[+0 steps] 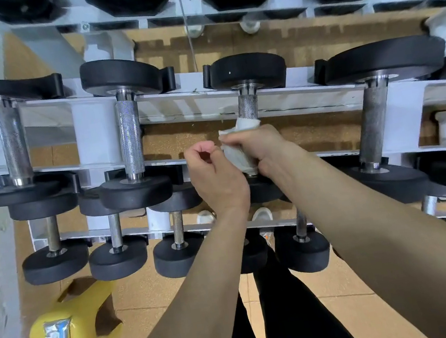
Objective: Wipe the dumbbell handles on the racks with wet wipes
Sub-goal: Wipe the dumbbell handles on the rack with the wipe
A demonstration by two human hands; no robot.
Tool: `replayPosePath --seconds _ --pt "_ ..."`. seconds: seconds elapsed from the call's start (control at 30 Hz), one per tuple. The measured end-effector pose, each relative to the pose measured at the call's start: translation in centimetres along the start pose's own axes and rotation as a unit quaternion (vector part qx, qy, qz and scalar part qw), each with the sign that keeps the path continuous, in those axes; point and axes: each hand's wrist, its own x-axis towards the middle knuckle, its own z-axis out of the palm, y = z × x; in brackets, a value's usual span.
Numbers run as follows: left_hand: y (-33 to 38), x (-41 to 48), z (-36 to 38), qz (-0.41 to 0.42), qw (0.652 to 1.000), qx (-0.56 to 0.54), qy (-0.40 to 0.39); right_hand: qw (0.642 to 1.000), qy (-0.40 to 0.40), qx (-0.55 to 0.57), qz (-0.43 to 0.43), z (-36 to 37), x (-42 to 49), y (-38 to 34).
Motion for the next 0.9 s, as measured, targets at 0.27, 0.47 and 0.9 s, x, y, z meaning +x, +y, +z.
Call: replayPosePath --seconds 0.27,0.47,0.9 --pt "-0.6 -0.2 0.2 0.023 1.0 -0.002 -0.011 0.971 -0.196 0.128 0.041 -1.4 1.3 -3.4" --pt "-0.4 -0.2 0.3 0.021 1.0 -0.018 -0.006 0.992 -0.059 -0.049 -0.097 -1.3 0.3 0.1" --pt "0.8 1.4 -2.3 -0.008 0.947 0.149 -0.284 0.96 -0.132 0.245 -0.004 -5.8 -2.8 0.8"
